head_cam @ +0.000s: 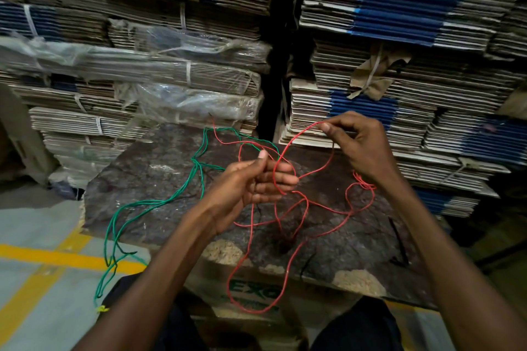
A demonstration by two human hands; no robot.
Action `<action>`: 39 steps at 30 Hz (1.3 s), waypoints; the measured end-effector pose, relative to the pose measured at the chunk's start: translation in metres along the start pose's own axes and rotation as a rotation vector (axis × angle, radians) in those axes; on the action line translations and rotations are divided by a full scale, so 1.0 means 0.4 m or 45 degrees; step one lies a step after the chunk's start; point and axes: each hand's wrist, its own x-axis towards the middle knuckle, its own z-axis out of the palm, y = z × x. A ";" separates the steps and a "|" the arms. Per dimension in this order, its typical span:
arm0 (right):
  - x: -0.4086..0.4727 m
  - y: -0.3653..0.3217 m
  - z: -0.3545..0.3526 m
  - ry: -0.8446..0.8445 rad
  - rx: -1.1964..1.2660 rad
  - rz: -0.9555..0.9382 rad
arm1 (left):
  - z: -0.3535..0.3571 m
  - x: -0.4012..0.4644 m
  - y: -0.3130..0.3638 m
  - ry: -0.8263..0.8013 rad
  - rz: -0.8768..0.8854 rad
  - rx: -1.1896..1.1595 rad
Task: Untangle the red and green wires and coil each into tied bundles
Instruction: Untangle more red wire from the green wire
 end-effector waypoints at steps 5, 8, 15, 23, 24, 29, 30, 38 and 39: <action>0.010 0.017 0.029 0.012 0.034 0.056 | 0.005 -0.012 -0.001 -0.078 0.091 -0.159; 0.006 0.039 0.053 -0.007 0.088 0.136 | 0.011 -0.015 0.018 -0.106 0.182 -0.345; -0.045 0.040 0.110 -0.107 0.285 0.292 | 0.025 -0.017 0.075 -0.102 0.308 -0.710; -0.150 -0.006 0.163 -0.234 0.577 0.664 | 0.004 0.047 0.091 -0.205 0.406 -0.738; -0.159 -0.012 0.168 -0.275 0.610 0.674 | 0.002 0.061 0.091 -0.206 0.416 -0.722; -0.174 -0.038 0.166 -0.361 0.735 0.695 | -0.005 0.117 0.087 -0.083 0.460 -0.609; -0.173 -0.042 0.162 -0.373 0.745 0.698 | -0.006 0.124 0.087 -0.064 0.457 -0.577; -0.176 -0.063 0.119 -0.364 0.959 0.637 | -0.024 0.137 0.110 0.036 0.628 0.189; -0.178 -0.065 0.116 -0.376 0.977 0.621 | -0.030 0.138 0.117 0.014 0.655 0.346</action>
